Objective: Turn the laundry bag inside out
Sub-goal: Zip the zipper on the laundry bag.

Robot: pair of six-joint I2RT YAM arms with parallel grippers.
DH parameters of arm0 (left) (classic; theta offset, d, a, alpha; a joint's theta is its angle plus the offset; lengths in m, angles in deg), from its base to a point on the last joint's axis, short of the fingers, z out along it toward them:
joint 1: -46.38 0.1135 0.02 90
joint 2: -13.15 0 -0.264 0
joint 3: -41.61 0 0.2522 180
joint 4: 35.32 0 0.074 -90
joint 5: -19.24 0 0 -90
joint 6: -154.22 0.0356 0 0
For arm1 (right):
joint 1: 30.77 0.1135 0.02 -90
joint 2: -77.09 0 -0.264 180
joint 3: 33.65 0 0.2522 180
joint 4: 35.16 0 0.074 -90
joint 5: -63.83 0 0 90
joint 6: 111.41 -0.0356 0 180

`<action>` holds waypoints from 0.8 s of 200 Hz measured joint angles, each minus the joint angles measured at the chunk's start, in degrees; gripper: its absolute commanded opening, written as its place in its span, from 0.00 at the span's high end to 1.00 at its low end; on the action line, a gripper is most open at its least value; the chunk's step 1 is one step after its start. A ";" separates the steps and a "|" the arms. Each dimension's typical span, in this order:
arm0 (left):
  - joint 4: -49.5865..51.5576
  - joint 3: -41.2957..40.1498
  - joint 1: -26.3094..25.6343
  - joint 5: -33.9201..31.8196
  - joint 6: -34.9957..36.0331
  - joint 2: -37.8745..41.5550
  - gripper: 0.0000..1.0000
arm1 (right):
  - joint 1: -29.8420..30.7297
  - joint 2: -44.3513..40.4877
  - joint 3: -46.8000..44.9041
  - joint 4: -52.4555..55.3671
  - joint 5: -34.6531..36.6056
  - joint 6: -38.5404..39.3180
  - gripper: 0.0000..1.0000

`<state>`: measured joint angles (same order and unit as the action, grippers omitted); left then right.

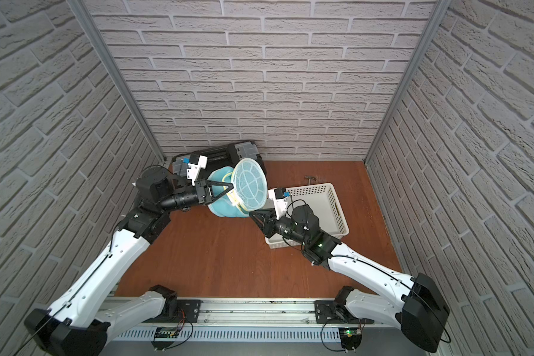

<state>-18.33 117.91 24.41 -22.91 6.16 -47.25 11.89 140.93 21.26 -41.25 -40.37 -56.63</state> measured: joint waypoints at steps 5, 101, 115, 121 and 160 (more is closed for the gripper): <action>-0.55 -0.13 -0.07 0.00 -0.17 0.00 1.00 | -0.13 0.22 0.20 -0.15 -0.28 0.00 0.65; -10.75 -3.32 -0.31 1.11 -6.43 -1.18 1.00 | -4.39 -0.46 2.71 -1.27 -6.80 3.74 0.50; -15.17 -5.55 -0.33 1.05 -9.01 -1.18 1.00 | -4.39 0.39 3.56 -1.79 -9.16 4.90 0.50; -17.18 -6.69 -0.33 1.01 -10.40 -1.18 1.00 | -4.39 0.92 4.02 -1.95 -10.32 5.66 0.50; -26.27 -10.03 -0.61 0.42 -16.83 -2.54 1.00 | -4.39 3.69 4.96 -3.19 -16.87 10.54 0.49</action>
<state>-44.61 107.88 23.79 -22.49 -10.67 -49.79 7.49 144.62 26.22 -44.45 -57.24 -46.09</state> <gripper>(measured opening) 0.051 0.505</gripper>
